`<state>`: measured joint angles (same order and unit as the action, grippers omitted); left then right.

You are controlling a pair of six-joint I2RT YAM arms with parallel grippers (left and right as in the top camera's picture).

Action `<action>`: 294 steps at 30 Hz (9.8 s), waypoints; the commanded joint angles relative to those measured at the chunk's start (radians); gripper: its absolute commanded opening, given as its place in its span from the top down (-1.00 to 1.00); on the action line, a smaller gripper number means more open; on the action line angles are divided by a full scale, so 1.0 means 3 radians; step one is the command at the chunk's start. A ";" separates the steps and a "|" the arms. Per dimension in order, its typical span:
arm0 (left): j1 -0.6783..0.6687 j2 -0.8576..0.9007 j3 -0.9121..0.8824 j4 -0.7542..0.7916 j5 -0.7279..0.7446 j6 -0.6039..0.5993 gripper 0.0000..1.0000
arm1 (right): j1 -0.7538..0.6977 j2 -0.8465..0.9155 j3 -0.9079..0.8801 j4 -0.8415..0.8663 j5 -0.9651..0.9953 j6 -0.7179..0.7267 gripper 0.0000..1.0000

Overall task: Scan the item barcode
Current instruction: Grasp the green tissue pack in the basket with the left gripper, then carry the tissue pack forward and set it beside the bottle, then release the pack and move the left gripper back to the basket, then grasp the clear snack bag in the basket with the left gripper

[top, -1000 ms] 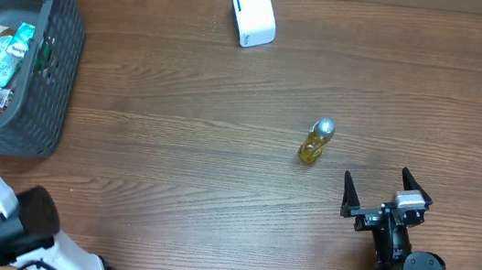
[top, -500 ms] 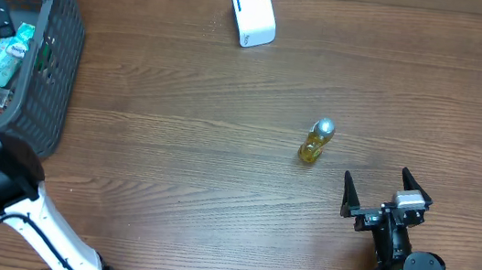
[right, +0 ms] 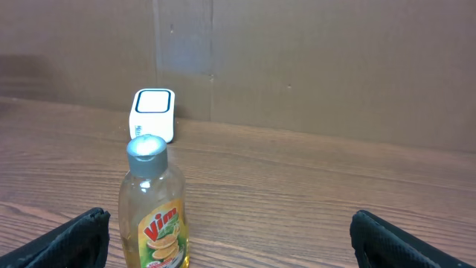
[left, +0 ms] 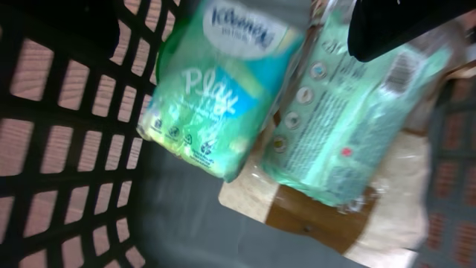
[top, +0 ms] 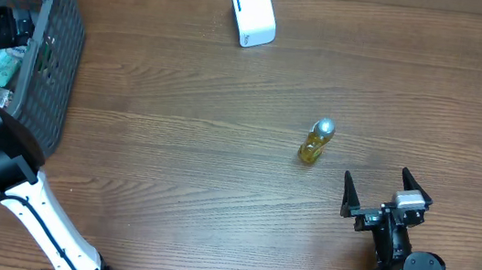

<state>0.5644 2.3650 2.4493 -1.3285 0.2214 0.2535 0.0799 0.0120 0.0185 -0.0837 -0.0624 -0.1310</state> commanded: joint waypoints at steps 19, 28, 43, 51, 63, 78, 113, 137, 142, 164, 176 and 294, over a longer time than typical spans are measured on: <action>-0.0141 0.0389 -0.0004 -0.0084 0.0102 0.0130 -0.92 | -0.0009 -0.0031 -0.0036 0.0010 0.0027 -0.0004 -1.00; -0.0141 0.0389 -0.0159 -0.0100 0.0102 0.0128 -0.58 | -0.0009 -0.0031 -0.0036 0.0010 0.0027 -0.0005 -1.00; -0.0140 0.0365 -0.0170 -0.0159 -0.0131 -0.0089 -0.11 | -0.0009 -0.0031 -0.0036 0.0010 0.0027 -0.0005 -1.00; -0.0137 -0.0031 -0.0139 -0.0028 -0.0192 -0.0240 0.20 | -0.0009 -0.0031 -0.0036 0.0010 0.0027 -0.0005 -1.00; -0.0137 -0.1205 -0.0139 0.0254 -0.0251 -0.0645 0.26 | -0.0009 -0.0031 -0.0036 0.0010 0.0027 -0.0004 -1.00; -0.0750 -0.2338 -0.0139 -0.0622 -0.0047 -0.1072 0.33 | -0.0009 -0.0031 -0.0036 0.0010 0.0027 -0.0004 -1.00; -0.4222 -0.1724 -0.3354 0.1301 -0.1001 -0.2992 0.45 | -0.0009 -0.0031 -0.0036 0.0010 0.0027 -0.0005 -1.00; -0.4238 -0.1513 -0.3171 0.1296 -0.0632 -0.2684 -1.00 | -0.0009 -0.0031 -0.0036 0.0010 0.0027 -0.0004 -1.00; -0.4064 -0.1564 -0.2415 0.0732 -0.0739 -0.2413 -0.99 | -0.0009 -0.0031 -0.0036 0.0010 0.0027 -0.0004 -1.00; -0.2346 -0.1564 -0.0235 -0.1188 -0.2572 -0.1615 -0.99 | -0.0009 -0.0031 -0.0036 0.0010 0.0027 -0.0004 -1.00; -0.0868 -0.1563 -0.0239 -0.0454 -0.1874 -0.1147 -0.99 | -0.0009 -0.0031 -0.0036 0.0010 0.0027 -0.0005 -1.00; 0.0125 -0.1871 -0.0805 0.1273 -0.0385 -0.0195 0.71 | -0.0009 -0.0031 -0.0036 0.0010 0.0027 -0.0004 -1.00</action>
<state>0.6212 1.8774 2.1864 -0.9428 0.0643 0.2768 0.0799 0.0120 0.0185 -0.0830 -0.0628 -0.1310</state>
